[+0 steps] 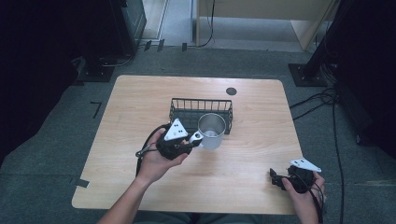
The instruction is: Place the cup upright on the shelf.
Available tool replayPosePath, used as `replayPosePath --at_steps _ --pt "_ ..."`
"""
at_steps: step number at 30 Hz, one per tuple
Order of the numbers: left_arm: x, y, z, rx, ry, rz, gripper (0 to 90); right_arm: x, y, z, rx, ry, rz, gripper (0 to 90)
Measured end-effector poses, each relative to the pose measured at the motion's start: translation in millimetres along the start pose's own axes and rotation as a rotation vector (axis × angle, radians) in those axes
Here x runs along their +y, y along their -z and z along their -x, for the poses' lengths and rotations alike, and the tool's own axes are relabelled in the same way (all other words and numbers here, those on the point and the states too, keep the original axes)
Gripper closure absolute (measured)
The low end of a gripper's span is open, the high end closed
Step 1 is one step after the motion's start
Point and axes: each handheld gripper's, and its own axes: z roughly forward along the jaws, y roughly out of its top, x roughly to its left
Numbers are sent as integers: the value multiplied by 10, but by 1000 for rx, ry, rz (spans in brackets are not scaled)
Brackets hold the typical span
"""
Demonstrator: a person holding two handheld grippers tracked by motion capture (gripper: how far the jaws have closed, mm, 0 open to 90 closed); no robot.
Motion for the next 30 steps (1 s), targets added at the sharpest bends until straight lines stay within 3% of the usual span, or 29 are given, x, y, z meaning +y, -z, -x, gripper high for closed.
replayPosePath --at_steps 5,12,14,17,21,27,30 --pt "134 72 -197 12 -29 8 729 0 0 1 0 1 0 0" --pt "248 115 -395 23 -36 33 729 0 1 2 1 2 0 0" --pt "298 131 -510 9 -43 44 729 0 0 1 0 2 1 0" --pt "345 128 -612 21 -52 37 729 0 0 2 0 3 0 0" --pt "373 82 -729 38 -69 15 729 0 0 1 0 1 -1 0" --pt "332 -55 -911 31 -87 -4 729 0 1 1 1 1 -1 0" --pt "330 -88 -964 26 -76 2 729 -1 0 1 0 1 -1 0"
